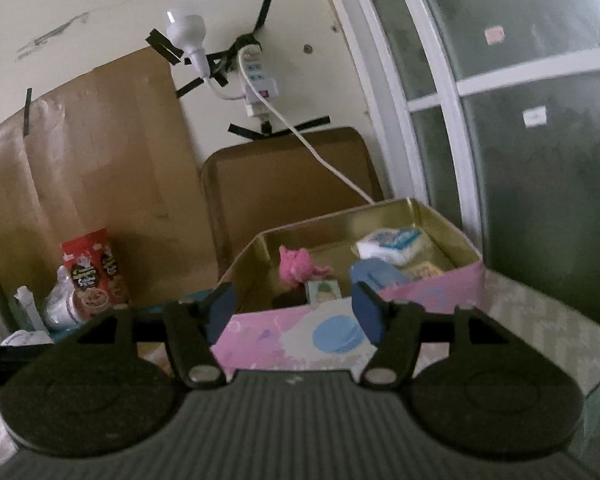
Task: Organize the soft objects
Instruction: 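Withdraw the left tool and move it toward the cotton swab bag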
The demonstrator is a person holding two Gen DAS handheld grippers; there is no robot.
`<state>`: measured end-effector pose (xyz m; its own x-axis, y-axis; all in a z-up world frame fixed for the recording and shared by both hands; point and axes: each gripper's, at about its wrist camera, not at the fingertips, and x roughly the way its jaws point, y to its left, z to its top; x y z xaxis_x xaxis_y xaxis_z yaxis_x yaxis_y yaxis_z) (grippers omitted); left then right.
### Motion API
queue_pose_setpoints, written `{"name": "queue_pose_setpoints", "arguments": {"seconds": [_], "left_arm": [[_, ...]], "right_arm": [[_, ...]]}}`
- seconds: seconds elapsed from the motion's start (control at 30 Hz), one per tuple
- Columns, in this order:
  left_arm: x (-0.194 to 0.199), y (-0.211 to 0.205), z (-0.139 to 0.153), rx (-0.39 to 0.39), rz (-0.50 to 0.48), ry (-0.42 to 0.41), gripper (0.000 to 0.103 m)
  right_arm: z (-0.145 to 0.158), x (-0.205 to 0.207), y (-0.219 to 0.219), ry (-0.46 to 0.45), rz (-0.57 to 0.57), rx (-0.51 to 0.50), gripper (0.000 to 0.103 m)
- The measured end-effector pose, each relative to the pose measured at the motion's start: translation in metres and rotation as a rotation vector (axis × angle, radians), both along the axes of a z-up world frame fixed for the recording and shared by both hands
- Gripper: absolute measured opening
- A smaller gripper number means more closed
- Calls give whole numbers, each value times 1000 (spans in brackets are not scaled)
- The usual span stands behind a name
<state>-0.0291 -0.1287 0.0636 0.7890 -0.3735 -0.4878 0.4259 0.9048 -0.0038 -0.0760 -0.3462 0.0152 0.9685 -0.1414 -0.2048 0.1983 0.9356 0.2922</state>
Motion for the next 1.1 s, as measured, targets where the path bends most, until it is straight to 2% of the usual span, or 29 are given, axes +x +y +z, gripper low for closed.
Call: {"name": "queue_pose_setpoints", "arguments": {"seconds": [0.17, 0.23, 0.4, 0.53, 0.67, 0.8, 0.93, 1.0, 1.1], "left_arm": [[0, 2, -3, -15, -6, 10, 76], [0, 3, -5, -21, -7, 16, 76], [3, 9, -9, -40, -15, 50, 71], [4, 17, -15, -50, -12, 64, 67], [7, 43, -21, -66, 5, 58, 68], [10, 97, -36, -74, 95, 47, 67], [23, 165, -57, -66, 258, 60, 66], [32, 193, -66, -52, 328, 62, 66], [41, 217, -73, -57, 373, 52, 66]], "right_arm": [[3, 7, -5, 65, 24, 49, 77], [5, 7, -6, 72, 25, 53, 83], [5, 5, -6, 94, 29, 91, 83], [6, 5, 11, 109, 65, 65, 78], [11, 8, 46, 104, 166, -9, 70], [16, 16, 93, 99, 313, -96, 62], [23, 41, 151, 121, 481, -191, 58], [25, 67, 180, 163, 583, -222, 58], [30, 128, 214, 241, 633, -261, 58]]}}
